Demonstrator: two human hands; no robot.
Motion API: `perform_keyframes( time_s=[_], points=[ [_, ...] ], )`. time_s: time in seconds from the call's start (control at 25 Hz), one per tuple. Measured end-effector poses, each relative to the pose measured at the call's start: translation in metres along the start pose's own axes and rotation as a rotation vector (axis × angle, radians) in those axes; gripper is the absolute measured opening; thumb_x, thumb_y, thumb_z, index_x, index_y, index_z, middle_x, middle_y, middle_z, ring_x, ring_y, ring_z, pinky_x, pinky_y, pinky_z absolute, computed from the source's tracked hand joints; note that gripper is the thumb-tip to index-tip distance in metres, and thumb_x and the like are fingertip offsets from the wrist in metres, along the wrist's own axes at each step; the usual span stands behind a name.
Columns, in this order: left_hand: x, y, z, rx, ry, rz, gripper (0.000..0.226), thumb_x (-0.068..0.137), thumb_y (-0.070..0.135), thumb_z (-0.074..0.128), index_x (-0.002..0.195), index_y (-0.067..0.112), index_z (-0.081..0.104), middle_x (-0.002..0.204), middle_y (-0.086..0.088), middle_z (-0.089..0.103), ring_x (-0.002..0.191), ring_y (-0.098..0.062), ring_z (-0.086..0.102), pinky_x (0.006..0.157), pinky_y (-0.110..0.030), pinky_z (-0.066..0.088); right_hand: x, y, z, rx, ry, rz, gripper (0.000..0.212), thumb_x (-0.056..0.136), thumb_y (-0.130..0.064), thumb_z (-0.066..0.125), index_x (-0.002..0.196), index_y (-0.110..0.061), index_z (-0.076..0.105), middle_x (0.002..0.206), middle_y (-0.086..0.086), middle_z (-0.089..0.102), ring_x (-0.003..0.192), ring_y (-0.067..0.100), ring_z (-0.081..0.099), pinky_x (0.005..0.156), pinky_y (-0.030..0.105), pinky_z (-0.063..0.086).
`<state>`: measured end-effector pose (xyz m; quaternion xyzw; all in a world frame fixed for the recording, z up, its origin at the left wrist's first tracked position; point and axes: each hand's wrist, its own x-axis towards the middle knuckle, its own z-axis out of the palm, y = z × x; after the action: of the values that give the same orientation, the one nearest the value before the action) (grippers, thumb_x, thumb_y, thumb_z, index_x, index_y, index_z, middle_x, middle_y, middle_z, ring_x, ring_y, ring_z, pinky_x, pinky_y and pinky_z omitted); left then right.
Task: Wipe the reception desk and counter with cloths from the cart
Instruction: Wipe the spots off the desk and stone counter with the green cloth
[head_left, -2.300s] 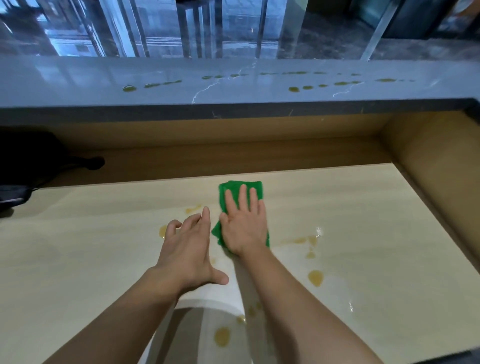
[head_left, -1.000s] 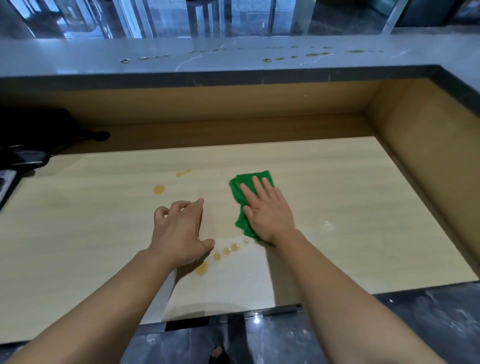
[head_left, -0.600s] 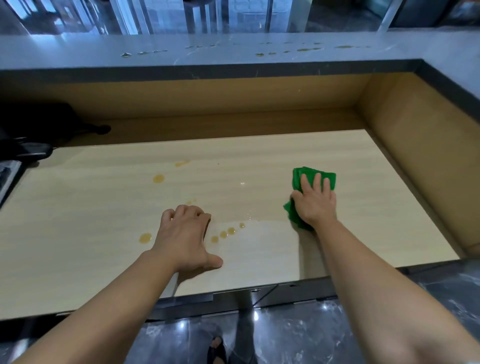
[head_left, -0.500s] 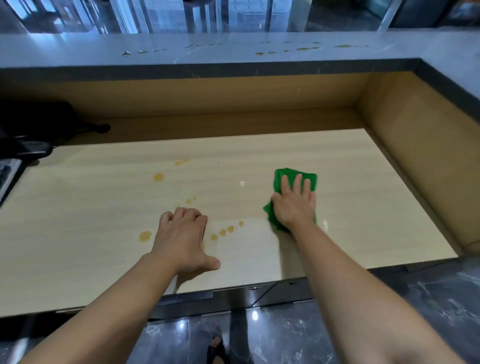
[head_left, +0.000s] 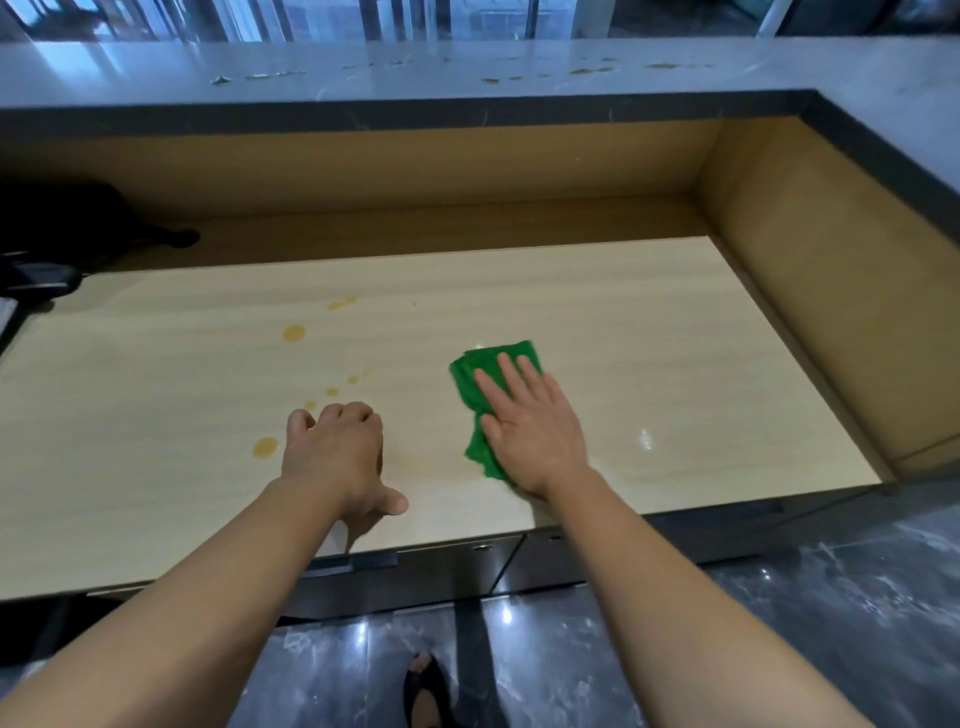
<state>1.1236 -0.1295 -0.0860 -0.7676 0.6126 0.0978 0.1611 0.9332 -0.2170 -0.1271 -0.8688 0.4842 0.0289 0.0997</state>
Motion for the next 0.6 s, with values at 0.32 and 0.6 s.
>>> perform_keyframes(
  time_s=[0.32,0.6],
  points=[
    [-0.003,-0.001,0.0,-0.011,-0.063,0.0,0.073,0.067,0.07,0.065,0.122,0.024,0.05,0.143,0.006,0.037,0.126,-0.015,0.043,0.112,-0.045,0.011,-0.039,0.111,-0.01,0.033,0.066,0.402,0.057,0.103,-0.041,0.022,0.155,-0.027,0.006,0.163,0.006,0.0,0.15,0.025,-0.003,0.121,0.04,0.005],
    [0.002,-0.003,0.005,0.05,-0.074,0.035,0.075,0.069,0.074,0.061,0.123,0.024,0.049,0.144,0.003,0.035,0.126,-0.017,0.044,0.117,-0.049,-0.004,-0.014,-0.057,0.018,0.031,0.084,0.411,0.059,0.102,-0.039,0.014,0.154,-0.022,-0.009,0.16,0.013,-0.014,0.148,0.035,-0.013,0.12,0.05,-0.001]
  ],
)
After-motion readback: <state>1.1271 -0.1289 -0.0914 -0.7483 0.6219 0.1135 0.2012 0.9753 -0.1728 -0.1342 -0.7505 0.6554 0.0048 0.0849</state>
